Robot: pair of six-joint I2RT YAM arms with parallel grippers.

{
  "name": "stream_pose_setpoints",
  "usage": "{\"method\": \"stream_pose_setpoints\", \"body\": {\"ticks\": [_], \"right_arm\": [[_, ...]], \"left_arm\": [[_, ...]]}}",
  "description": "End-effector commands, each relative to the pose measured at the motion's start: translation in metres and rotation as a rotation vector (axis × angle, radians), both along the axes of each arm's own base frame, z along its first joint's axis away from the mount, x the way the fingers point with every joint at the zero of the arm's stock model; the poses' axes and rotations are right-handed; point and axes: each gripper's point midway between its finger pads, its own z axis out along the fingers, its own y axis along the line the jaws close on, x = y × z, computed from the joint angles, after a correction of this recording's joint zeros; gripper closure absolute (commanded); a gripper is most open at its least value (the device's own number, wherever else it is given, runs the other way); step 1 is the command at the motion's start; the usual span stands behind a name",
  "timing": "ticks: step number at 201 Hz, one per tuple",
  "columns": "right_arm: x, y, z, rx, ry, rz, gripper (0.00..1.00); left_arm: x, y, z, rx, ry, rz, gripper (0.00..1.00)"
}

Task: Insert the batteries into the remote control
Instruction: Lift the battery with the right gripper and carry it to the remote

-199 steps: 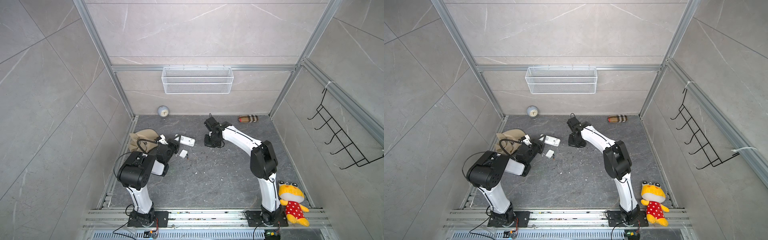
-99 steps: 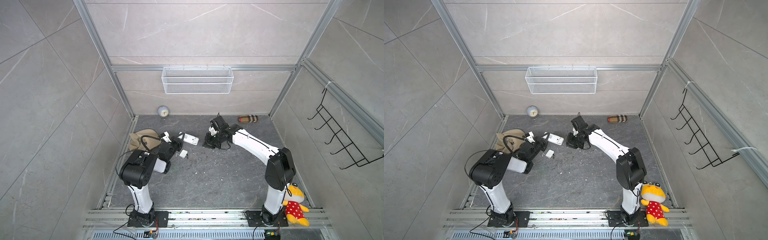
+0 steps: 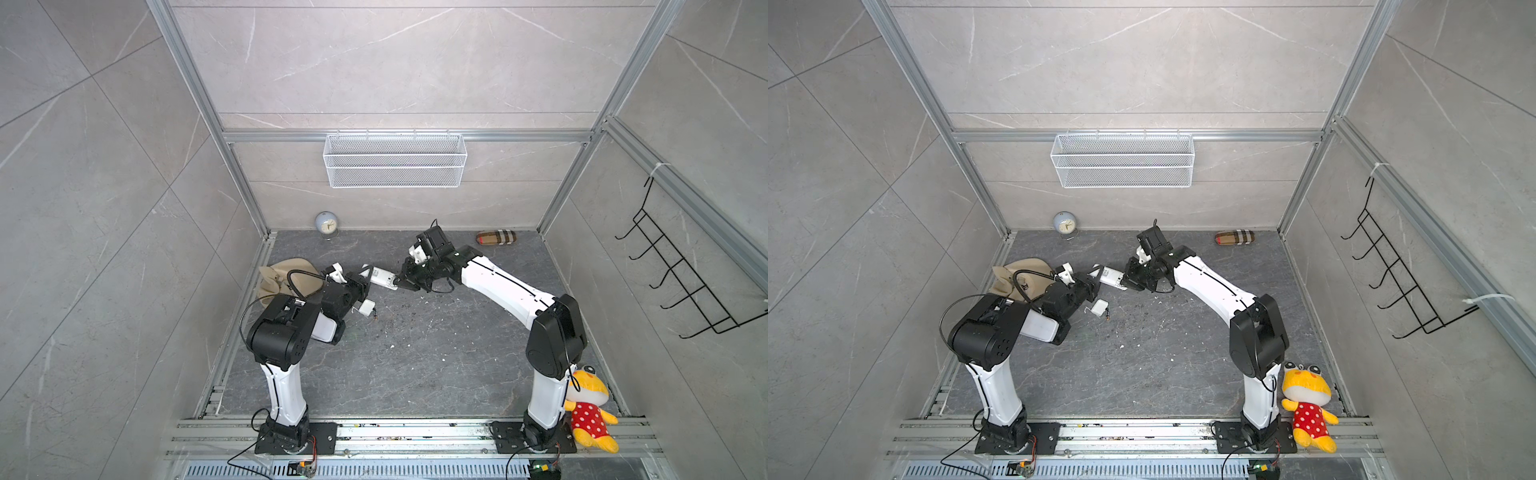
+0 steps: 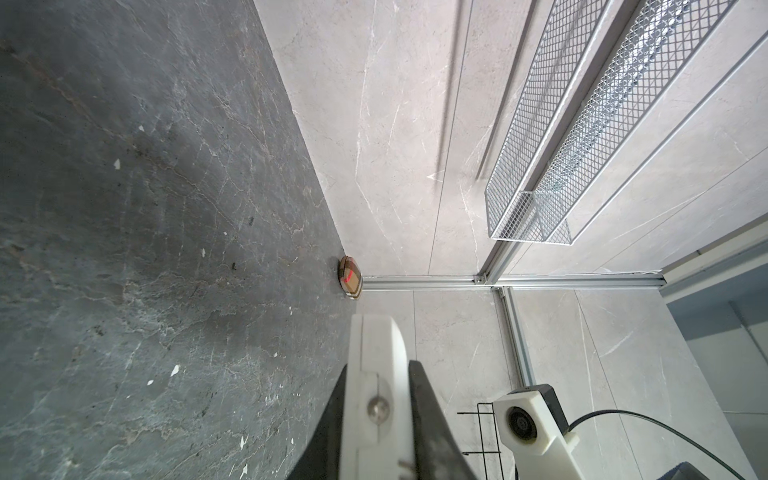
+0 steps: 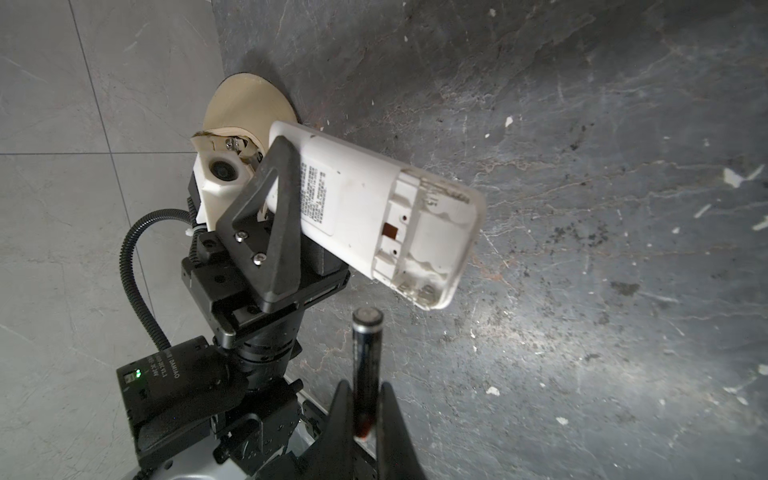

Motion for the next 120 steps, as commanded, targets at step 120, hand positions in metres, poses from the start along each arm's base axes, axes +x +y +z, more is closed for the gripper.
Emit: {"method": "stream_pose_setpoints", "body": {"ticks": [120], "right_arm": [[0.008, 0.011, -0.021, 0.001, 0.055, -0.009, 0.97]], "left_arm": [[0.001, -0.013, 0.025, -0.044, -0.077, -0.045, 0.98]]}}
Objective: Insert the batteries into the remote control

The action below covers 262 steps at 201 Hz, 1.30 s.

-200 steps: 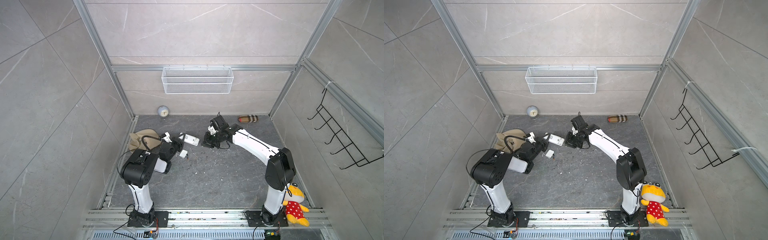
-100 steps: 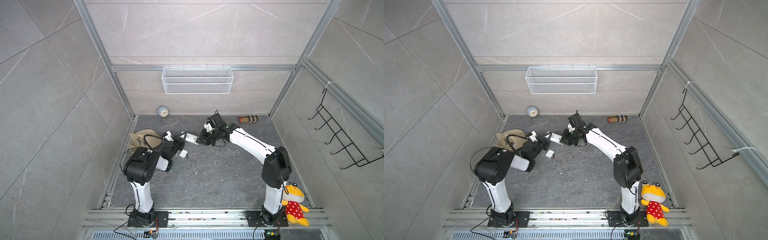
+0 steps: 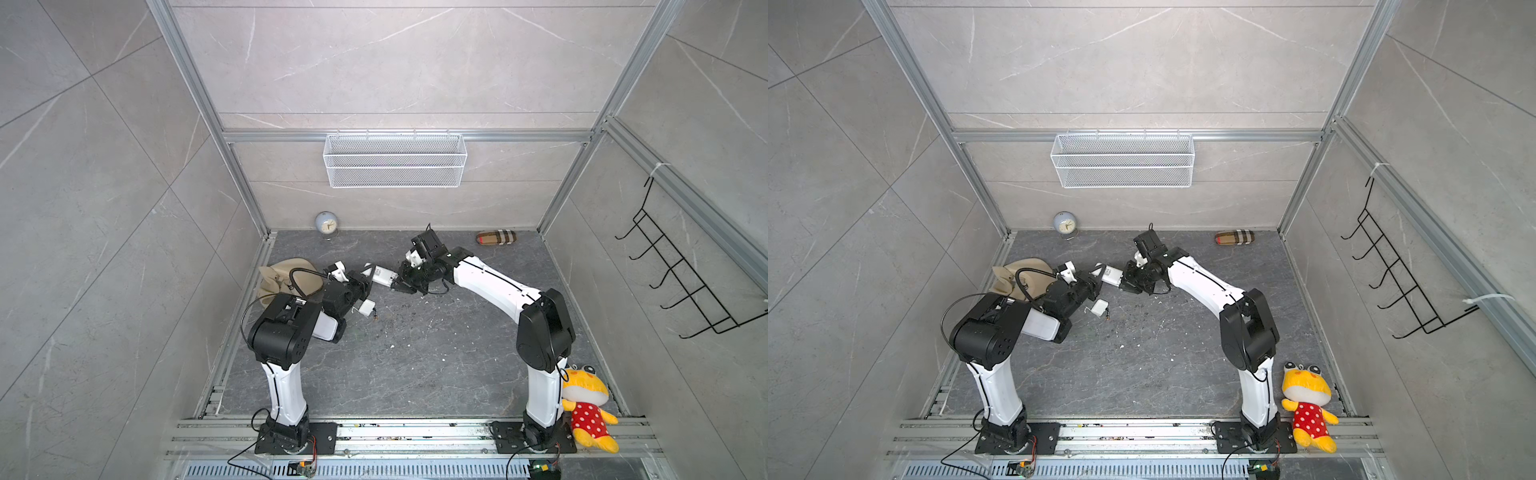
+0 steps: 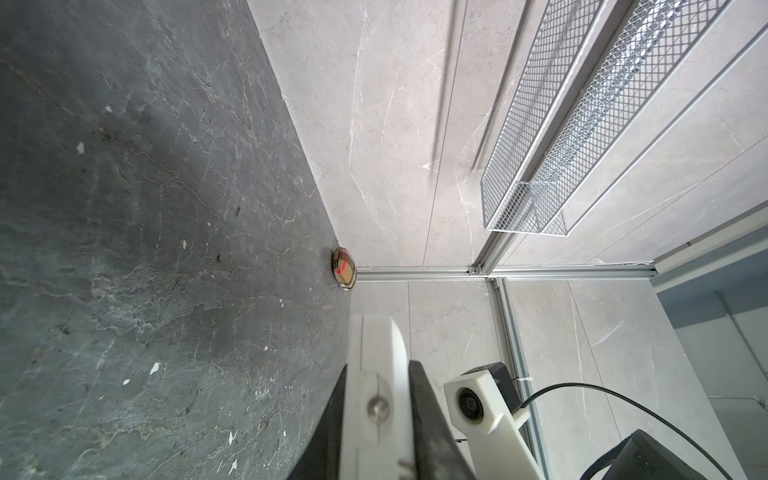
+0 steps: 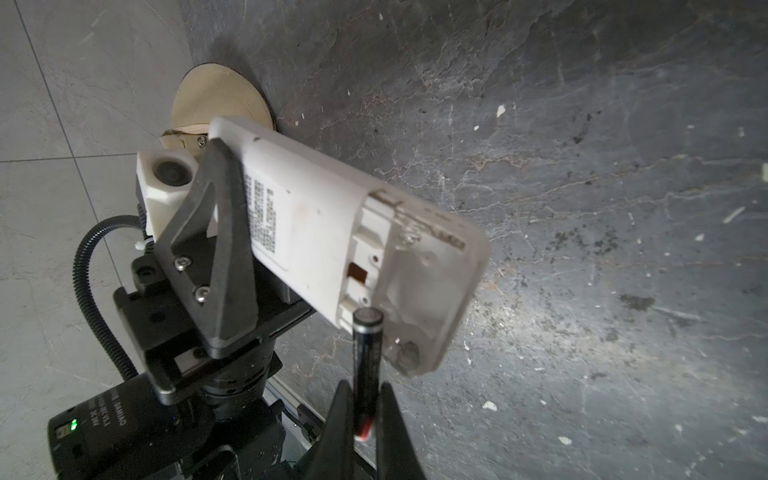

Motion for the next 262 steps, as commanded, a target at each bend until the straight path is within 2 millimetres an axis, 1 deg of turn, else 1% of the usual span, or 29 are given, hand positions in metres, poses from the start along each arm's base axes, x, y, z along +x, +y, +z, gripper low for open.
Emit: {"method": "stream_pose_setpoints", "body": {"ticks": [1, 47, 72, 88, 131, 163, 182, 236, 262], "right_arm": [[0.004, 0.005, 0.004, 0.015, 0.002, -0.011, 0.97], [0.011, 0.006, 0.013, 0.096, 0.037, -0.11, 0.97], [0.016, -0.001, 0.02, 0.096, 0.03, -0.17, 0.97], [0.016, -0.003, 0.021, 0.109, 0.042, -0.191, 0.97], [0.016, -0.01, 0.018, 0.114, 0.051, -0.219, 0.97], [0.015, -0.009, 0.014, 0.123, 0.063, -0.217, 0.97], [0.015, -0.007, 0.015, 0.13, 0.061, -0.212, 0.97], [0.012, -0.008, 0.006, 0.135, 0.079, -0.218, 0.97], [0.011, -0.006, 0.007, 0.151, 0.085, -0.209, 0.98]], "left_arm": [[0.001, -0.005, 0.024, -0.031, -0.079, -0.015, 0.98], [0.002, -0.005, 0.029, -0.032, -0.093, -0.011, 0.99], [0.003, -0.002, 0.028, -0.034, -0.086, 0.001, 0.99], [0.003, 0.0, 0.028, -0.034, -0.087, 0.01, 0.99], [0.003, 0.0, 0.029, -0.039, -0.086, 0.01, 0.99], [0.004, 0.0, 0.029, -0.04, -0.087, 0.008, 0.99], [0.004, -0.001, 0.029, -0.041, -0.086, 0.005, 0.99], [0.003, 0.0, 0.03, -0.038, -0.091, 0.009, 0.99], [0.005, 0.0, 0.03, -0.039, -0.09, 0.009, 0.99]]}}
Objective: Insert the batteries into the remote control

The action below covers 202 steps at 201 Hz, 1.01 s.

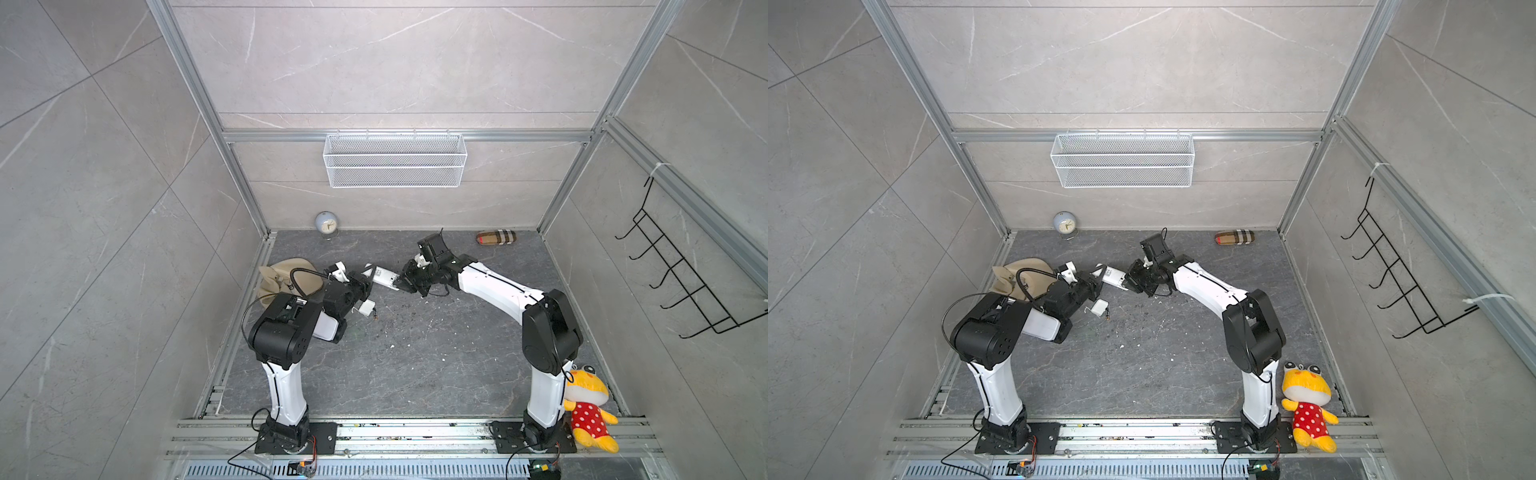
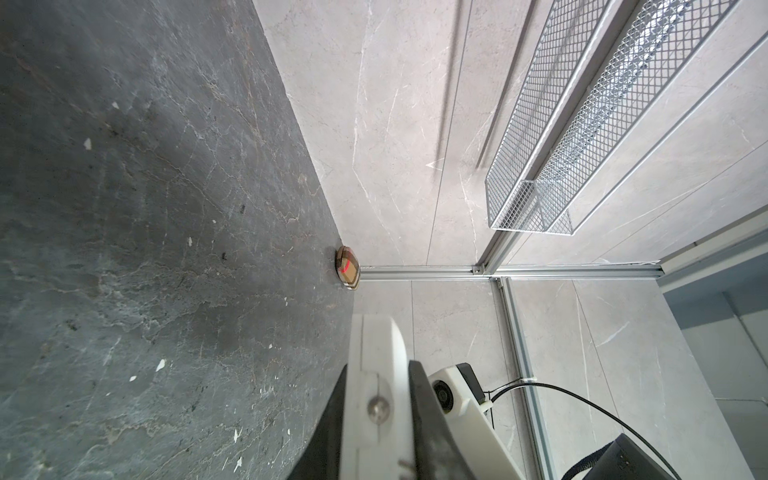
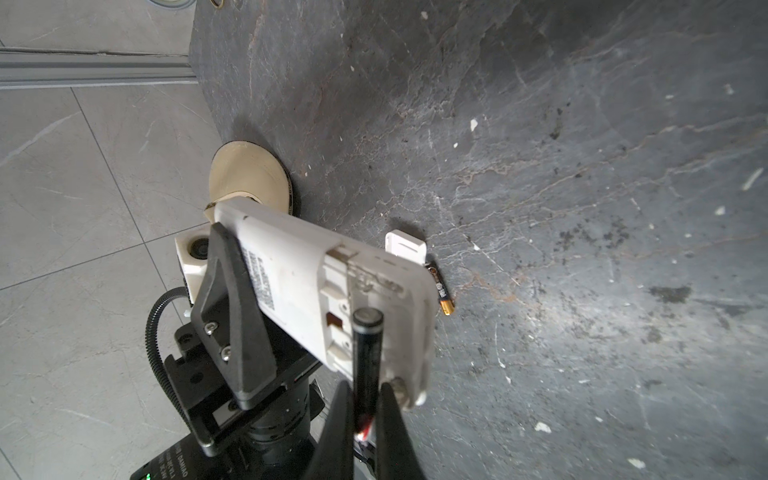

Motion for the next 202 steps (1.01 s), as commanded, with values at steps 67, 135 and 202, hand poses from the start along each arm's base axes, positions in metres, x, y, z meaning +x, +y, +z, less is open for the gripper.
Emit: {"method": "stream_pose_setpoints", "body": {"ticks": [67, 135, 202], "right_arm": [[-0.002, 0.004, 0.008, 0.082, 0.016, -0.001, 0.98], [0.001, 0.002, 0.007, 0.143, 0.044, -0.014, 0.98], [0.003, 0.002, 0.007, 0.179, 0.056, -0.022, 0.95]], "left_arm": [[0.001, 0.002, 0.032, -0.028, -0.107, -0.003, 1.0], [-0.001, 0.003, 0.042, -0.048, -0.116, -0.012, 1.0], [-0.001, 0.004, 0.05, -0.072, -0.119, -0.021, 1.0]]}}
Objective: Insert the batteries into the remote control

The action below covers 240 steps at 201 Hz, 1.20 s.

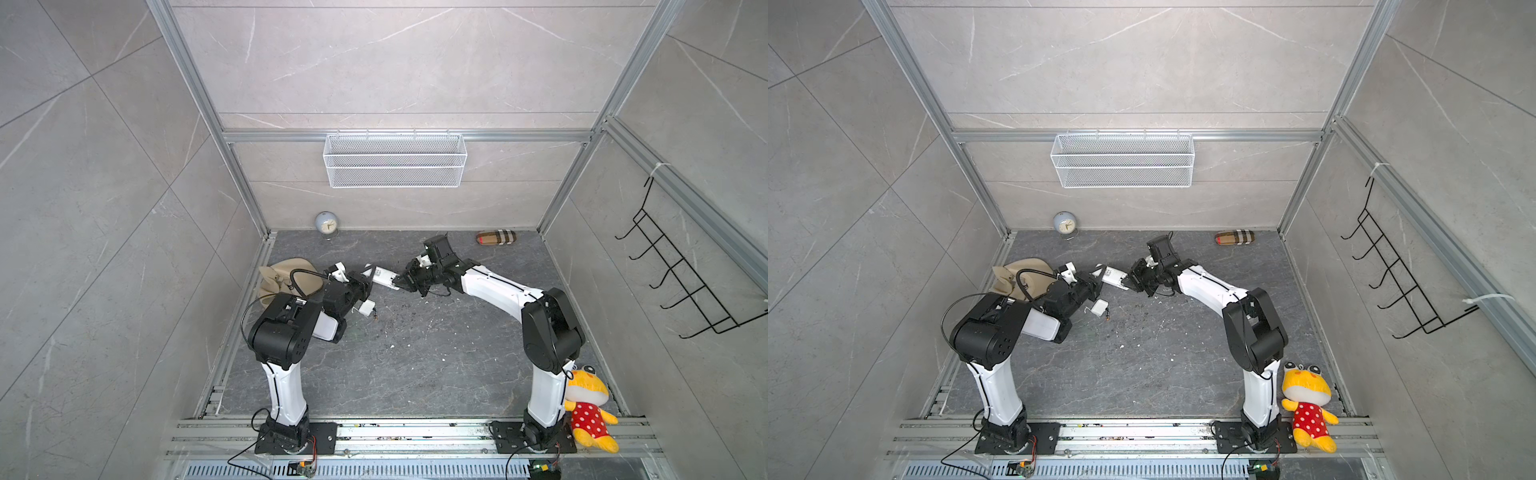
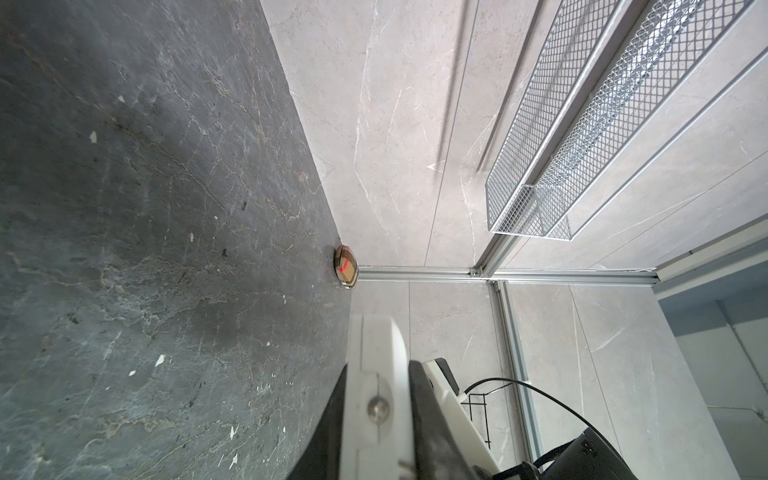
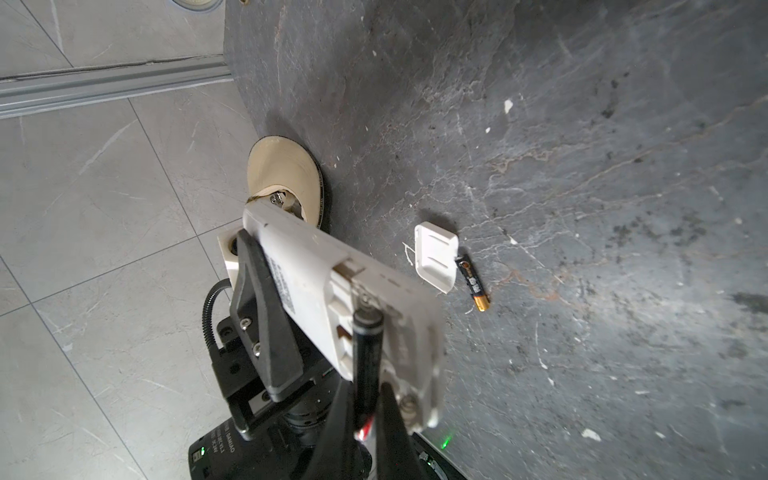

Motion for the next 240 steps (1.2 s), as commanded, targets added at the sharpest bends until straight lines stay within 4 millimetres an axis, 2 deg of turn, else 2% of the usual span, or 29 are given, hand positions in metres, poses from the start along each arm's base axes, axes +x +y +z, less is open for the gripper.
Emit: {"method": "stream_pose_setpoints", "body": {"ticks": [1, 86, 150, 206, 225, 240], "right_arm": [[-0.002, -0.001, 0.004, 0.025, 0.004, -0.003, 0.94], [-0.006, -0.004, 0.009, 0.01, -0.008, 0.015, 0.76], [-0.013, -0.013, 0.023, -0.041, -0.05, 0.042, 0.73], [-0.022, -0.03, 0.052, -0.138, -0.156, 0.093, 0.72], [-0.022, -0.035, 0.067, -0.176, -0.247, 0.139, 0.7], [-0.02, -0.035, 0.079, -0.19, -0.335, 0.181, 0.66]], "left_arm": [[-0.001, 0.002, 0.05, -0.059, -0.131, -0.012, 1.0], [0.003, -0.001, 0.042, -0.137, -0.058, -0.036, 1.0], [0.005, 0.005, 0.049, -0.208, -0.022, -0.043, 1.0], [0.005, 0.006, 0.051, -0.236, 0.0, -0.077, 1.0], [0.005, 0.005, 0.052, -0.237, 0.001, -0.088, 1.0], [0.004, 0.003, 0.052, -0.244, 0.009, -0.1, 1.0]]}}
